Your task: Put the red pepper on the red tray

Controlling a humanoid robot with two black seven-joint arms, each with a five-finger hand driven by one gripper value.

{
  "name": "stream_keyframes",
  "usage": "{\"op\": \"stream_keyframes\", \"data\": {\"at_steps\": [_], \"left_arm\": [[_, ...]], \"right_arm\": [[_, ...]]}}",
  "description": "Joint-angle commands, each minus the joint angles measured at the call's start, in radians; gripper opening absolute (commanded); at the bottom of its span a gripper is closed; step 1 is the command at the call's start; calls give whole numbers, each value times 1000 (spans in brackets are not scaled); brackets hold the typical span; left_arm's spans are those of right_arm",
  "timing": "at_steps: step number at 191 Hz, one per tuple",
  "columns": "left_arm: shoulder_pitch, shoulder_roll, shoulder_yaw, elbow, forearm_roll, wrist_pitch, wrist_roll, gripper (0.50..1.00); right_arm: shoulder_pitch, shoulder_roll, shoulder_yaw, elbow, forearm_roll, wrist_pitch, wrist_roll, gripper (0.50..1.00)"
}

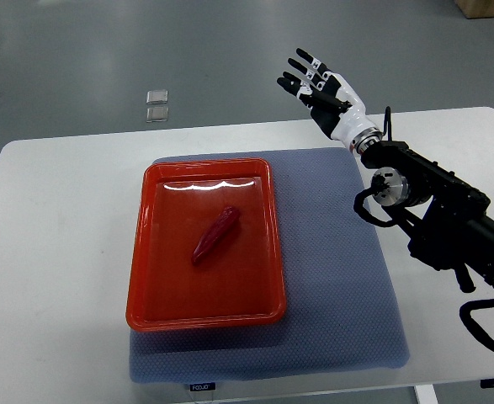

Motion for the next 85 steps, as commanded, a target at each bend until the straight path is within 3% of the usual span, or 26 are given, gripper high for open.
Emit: {"op": "stream_keyframes", "data": {"at_steps": [1,32,85], "left_arm": [[0,0,0,-1,0,0,0,1000],[1,0,0,2,0,0,0,1000],[1,0,-1,-1,0,0,0,1000]], "right_arm": [[-57,3,48,1,134,50,0,913],[-115,3,53,-1,179,163,1,913],[-128,-14,50,-7,177,166,1,913]]}}
